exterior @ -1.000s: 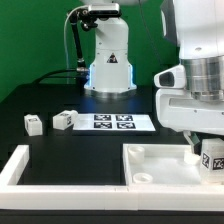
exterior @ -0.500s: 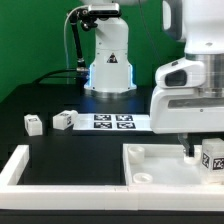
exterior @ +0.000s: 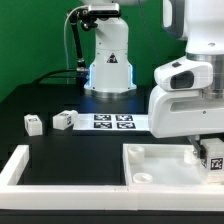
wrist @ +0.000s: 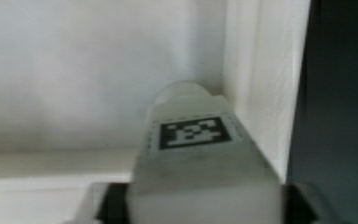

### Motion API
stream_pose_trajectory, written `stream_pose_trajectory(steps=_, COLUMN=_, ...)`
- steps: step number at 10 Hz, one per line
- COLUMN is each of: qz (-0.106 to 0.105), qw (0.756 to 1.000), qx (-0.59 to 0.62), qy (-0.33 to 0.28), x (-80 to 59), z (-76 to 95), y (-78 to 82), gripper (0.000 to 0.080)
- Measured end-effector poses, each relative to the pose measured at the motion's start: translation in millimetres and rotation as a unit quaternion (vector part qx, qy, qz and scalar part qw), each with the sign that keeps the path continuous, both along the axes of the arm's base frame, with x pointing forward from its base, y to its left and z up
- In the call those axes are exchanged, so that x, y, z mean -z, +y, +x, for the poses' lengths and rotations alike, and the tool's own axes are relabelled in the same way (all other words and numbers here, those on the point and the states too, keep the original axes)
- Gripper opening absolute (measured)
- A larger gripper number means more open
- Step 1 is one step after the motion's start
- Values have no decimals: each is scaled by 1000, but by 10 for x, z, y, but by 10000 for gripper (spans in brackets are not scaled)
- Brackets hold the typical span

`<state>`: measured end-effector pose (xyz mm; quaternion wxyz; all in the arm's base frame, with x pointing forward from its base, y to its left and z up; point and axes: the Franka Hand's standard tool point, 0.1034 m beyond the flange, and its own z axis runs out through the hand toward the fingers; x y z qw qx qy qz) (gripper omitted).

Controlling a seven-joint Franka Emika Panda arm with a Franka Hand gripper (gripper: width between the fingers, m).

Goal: Assemble square table

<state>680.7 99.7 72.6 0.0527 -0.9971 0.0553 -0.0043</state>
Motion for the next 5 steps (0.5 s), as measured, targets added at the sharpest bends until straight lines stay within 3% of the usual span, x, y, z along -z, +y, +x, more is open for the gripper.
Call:
stream_pose_trajectory(steps=3, qz=3, qw=990, qx=144, qy=3, x=8, z=0, y=-14, gripper=289)
stream_pose_trajectory(steps=5, qz=17, qw=940, qx=340, qy=24, x=11, z=-8, y=-32, gripper=289)
